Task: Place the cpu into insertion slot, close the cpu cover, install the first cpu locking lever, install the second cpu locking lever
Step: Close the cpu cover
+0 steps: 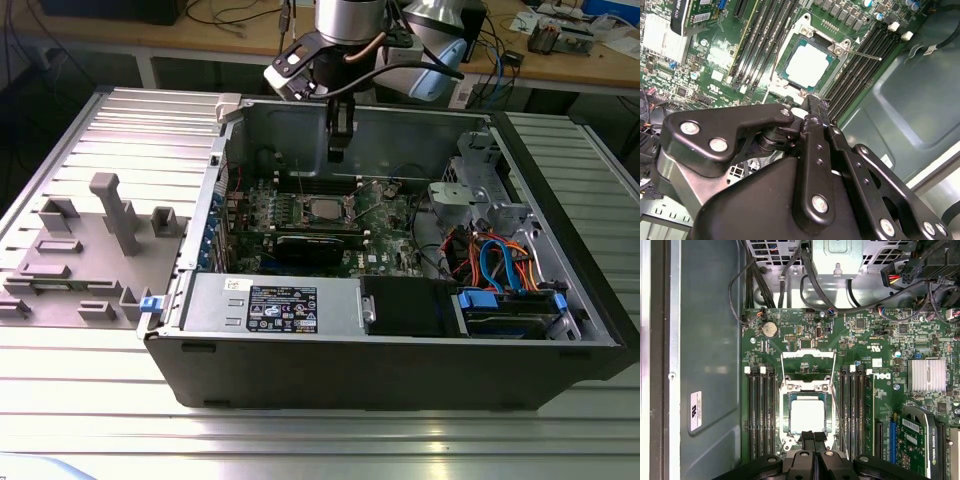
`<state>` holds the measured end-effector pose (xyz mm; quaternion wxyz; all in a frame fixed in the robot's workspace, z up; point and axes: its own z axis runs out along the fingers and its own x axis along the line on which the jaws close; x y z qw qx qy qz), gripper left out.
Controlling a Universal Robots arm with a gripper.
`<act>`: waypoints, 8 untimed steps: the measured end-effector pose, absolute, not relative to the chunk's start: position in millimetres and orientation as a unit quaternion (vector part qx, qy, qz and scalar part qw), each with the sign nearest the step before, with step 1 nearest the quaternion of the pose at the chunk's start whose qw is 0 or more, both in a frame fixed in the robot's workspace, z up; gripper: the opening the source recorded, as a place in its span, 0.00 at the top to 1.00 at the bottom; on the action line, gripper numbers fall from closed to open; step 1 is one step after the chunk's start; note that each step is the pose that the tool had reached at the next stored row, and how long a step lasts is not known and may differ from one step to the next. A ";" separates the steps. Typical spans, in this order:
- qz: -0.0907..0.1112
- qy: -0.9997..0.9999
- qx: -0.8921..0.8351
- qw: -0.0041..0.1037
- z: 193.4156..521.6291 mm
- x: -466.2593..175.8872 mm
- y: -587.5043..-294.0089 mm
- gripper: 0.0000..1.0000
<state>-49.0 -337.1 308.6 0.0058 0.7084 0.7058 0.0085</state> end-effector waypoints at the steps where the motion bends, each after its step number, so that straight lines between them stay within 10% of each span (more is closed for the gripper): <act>1: 0.008 0.706 0.708 0.006 308.6 -49.0 -337.1 0.89; 8: 0.008 0.706 0.708 0.006 302.1 -47.5 -337.1 0.89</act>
